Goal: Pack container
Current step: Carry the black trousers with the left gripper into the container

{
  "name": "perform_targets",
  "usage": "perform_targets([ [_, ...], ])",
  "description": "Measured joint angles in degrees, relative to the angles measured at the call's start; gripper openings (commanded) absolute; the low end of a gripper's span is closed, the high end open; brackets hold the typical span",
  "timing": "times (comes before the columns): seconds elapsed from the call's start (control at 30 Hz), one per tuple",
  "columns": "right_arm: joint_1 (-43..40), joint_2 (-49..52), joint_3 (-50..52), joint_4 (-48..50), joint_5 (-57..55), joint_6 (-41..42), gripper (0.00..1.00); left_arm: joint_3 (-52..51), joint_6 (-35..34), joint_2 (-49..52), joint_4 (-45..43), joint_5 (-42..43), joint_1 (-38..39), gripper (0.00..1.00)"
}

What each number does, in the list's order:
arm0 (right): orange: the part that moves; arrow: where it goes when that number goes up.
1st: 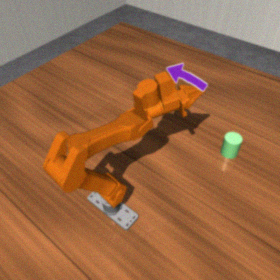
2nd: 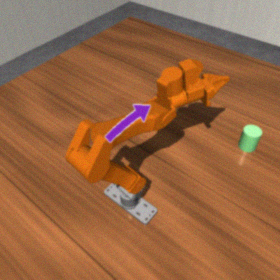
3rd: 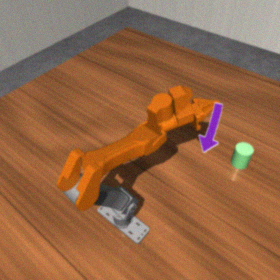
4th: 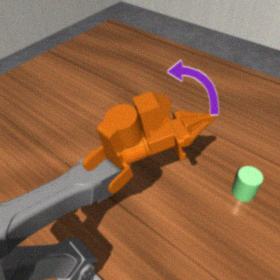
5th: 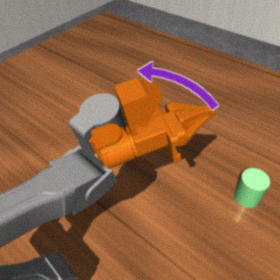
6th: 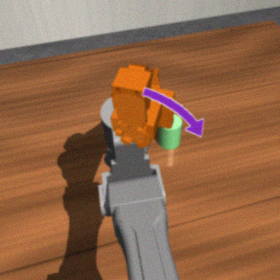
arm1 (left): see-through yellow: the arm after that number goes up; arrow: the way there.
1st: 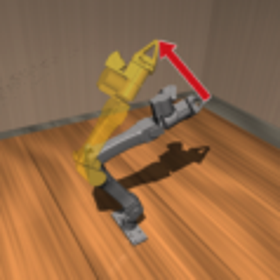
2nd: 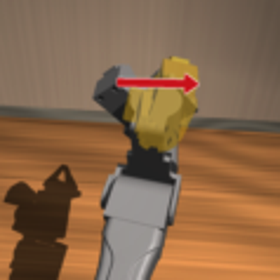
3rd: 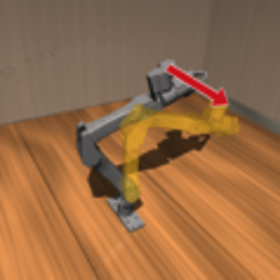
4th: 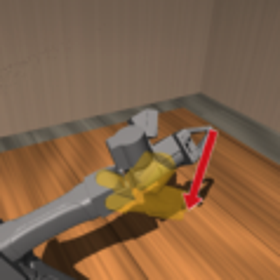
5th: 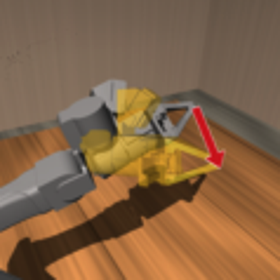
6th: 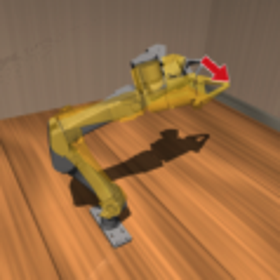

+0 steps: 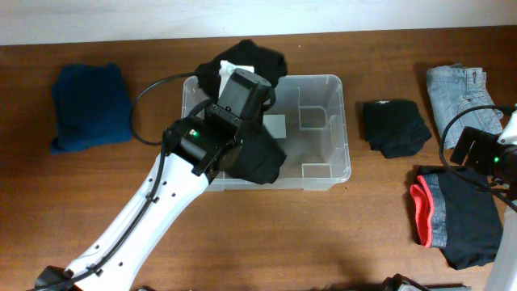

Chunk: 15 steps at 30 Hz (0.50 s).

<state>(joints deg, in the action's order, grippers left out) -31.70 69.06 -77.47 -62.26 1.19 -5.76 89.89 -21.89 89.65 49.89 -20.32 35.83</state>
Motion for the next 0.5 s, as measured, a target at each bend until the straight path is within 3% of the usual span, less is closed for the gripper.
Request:
perform_targets([
  [0.5, 0.0, 0.0, 0.0, 0.0, 0.0, 0.0, 0.98, 0.0, 0.0, 7.0, 2.6, 0.4, 0.0, 0.01],
])
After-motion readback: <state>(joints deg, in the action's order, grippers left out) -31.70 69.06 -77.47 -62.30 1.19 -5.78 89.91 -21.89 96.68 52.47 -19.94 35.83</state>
